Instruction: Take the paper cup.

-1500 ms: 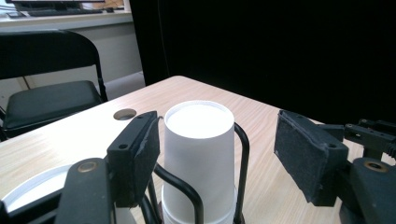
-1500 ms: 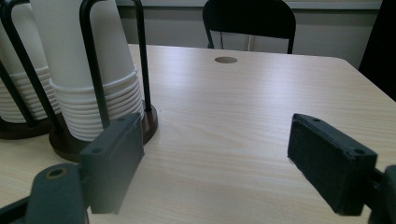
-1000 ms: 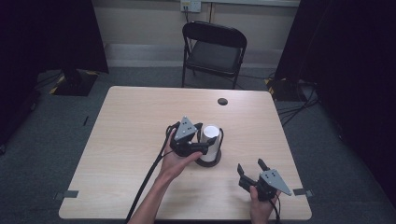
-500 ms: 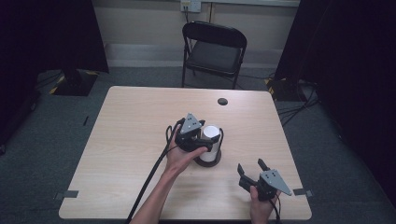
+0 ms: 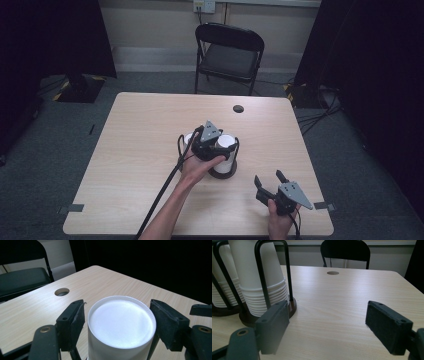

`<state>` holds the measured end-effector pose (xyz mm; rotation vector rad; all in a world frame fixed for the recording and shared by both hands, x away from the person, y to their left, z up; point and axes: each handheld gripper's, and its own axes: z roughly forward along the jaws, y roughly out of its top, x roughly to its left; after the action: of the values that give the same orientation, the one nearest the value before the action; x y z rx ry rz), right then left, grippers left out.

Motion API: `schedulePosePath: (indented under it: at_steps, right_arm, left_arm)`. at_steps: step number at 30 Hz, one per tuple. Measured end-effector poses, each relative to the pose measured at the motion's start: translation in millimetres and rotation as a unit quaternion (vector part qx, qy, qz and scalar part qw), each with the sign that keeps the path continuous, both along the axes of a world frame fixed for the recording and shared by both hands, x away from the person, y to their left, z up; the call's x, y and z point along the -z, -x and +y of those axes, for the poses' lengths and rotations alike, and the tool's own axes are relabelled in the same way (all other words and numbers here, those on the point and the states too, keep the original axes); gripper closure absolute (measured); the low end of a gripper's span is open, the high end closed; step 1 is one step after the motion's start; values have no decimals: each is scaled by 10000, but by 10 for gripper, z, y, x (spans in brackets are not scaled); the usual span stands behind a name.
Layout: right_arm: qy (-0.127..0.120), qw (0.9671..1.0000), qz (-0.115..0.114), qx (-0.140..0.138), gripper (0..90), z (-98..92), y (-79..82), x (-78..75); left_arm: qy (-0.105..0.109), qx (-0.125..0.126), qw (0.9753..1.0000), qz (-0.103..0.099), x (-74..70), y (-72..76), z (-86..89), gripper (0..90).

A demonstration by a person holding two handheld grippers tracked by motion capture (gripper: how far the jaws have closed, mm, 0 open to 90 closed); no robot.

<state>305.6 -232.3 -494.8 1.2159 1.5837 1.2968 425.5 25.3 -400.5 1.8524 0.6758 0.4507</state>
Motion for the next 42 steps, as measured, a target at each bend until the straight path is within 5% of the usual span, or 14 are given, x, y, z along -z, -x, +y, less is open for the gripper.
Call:
schedulePosePath:
  at_steps: [6,18,42]
  right_arm:
    - [-43,10000,-21,38,185,-7,6,2]
    - [-71,10000,-44,37,188,-15,10,3]
    - [-70,10000,-12,19,187,-16,10,1]
  left_arm:
    - [-171,50,9998,-115,15,6,-40,330]
    - [-164,26,9998,-72,22,-1,-46,348]
    - [265,-199,9990,-287,-124,104,15,347]
